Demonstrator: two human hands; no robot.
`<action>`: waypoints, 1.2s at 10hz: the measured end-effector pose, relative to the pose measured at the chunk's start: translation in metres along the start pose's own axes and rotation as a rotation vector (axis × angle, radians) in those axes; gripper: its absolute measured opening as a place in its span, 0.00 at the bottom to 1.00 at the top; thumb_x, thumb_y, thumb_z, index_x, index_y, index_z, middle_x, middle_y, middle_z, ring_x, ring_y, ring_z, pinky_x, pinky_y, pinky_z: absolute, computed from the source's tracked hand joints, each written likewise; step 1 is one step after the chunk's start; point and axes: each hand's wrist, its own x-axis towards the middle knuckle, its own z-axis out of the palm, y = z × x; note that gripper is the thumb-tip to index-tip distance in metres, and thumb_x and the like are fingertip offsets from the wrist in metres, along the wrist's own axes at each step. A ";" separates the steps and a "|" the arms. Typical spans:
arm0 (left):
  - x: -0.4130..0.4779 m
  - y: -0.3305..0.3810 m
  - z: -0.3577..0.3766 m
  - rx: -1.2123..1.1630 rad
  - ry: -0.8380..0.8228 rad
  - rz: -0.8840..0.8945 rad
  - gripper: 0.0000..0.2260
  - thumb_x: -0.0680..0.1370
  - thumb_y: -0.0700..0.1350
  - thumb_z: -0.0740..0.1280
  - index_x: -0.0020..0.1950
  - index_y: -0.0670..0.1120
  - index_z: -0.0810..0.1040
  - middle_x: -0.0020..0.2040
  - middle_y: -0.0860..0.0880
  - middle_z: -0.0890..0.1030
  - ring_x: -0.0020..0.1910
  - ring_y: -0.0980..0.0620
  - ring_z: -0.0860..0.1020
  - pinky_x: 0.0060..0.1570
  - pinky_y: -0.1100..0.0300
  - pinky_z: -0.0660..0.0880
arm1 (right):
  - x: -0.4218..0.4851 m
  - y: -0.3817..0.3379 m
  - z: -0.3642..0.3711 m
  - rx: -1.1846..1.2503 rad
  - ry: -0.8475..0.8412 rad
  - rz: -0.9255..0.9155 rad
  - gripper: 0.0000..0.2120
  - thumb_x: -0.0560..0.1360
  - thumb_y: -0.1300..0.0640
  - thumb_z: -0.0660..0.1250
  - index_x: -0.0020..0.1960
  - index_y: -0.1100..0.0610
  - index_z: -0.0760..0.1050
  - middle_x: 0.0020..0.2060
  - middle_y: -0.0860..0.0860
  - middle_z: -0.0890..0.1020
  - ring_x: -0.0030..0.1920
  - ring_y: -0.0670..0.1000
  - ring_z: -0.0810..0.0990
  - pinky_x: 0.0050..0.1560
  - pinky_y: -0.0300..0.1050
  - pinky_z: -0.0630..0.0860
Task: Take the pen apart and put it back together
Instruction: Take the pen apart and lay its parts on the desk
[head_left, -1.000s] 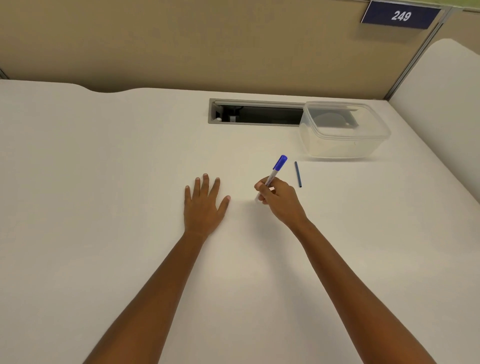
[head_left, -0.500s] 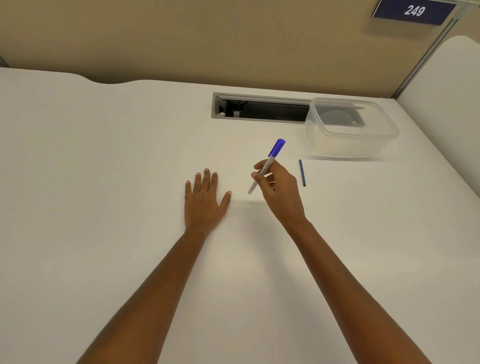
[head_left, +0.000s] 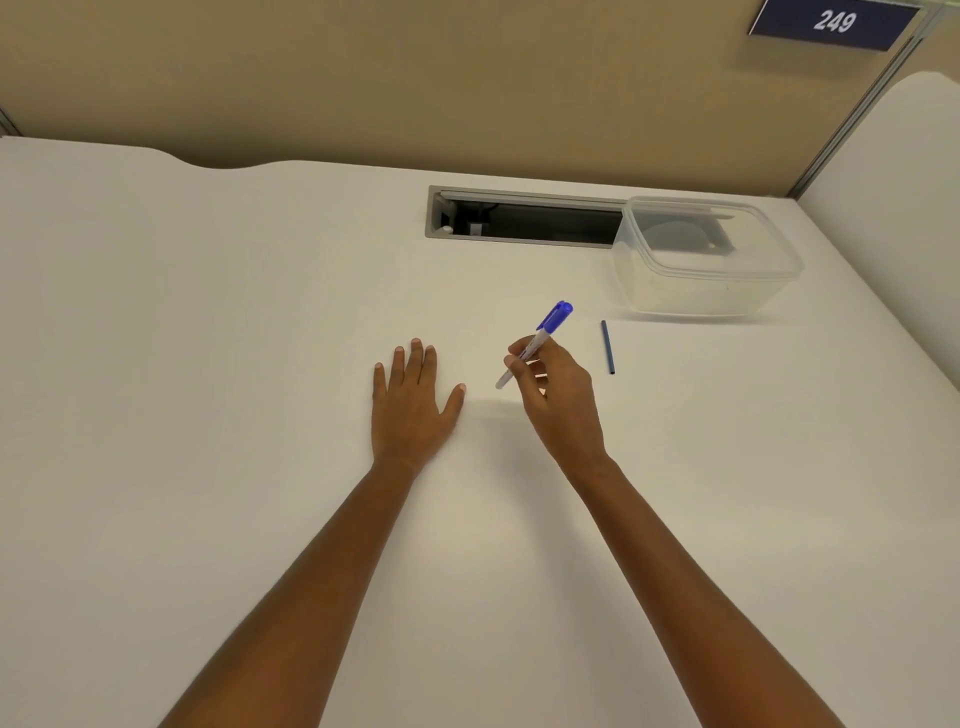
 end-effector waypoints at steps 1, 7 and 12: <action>0.000 0.000 -0.001 -0.006 0.003 -0.001 0.28 0.79 0.56 0.53 0.74 0.43 0.53 0.77 0.45 0.54 0.75 0.46 0.51 0.73 0.49 0.44 | 0.000 0.008 0.005 -0.117 -0.167 0.049 0.07 0.76 0.57 0.62 0.52 0.59 0.74 0.45 0.52 0.81 0.41 0.48 0.76 0.45 0.42 0.75; -0.001 0.000 -0.002 -0.013 -0.004 -0.010 0.28 0.79 0.56 0.52 0.74 0.44 0.52 0.77 0.45 0.53 0.76 0.47 0.50 0.73 0.49 0.42 | 0.005 -0.022 -0.008 0.007 0.007 -0.019 0.10 0.78 0.56 0.59 0.51 0.61 0.74 0.46 0.50 0.78 0.42 0.51 0.79 0.44 0.43 0.75; -0.001 0.000 -0.001 -0.009 -0.002 -0.007 0.27 0.79 0.56 0.52 0.74 0.43 0.53 0.77 0.45 0.53 0.76 0.47 0.51 0.73 0.49 0.43 | 0.002 -0.017 -0.008 -0.054 -0.006 -0.065 0.09 0.77 0.57 0.61 0.52 0.61 0.74 0.49 0.53 0.80 0.42 0.47 0.76 0.43 0.38 0.71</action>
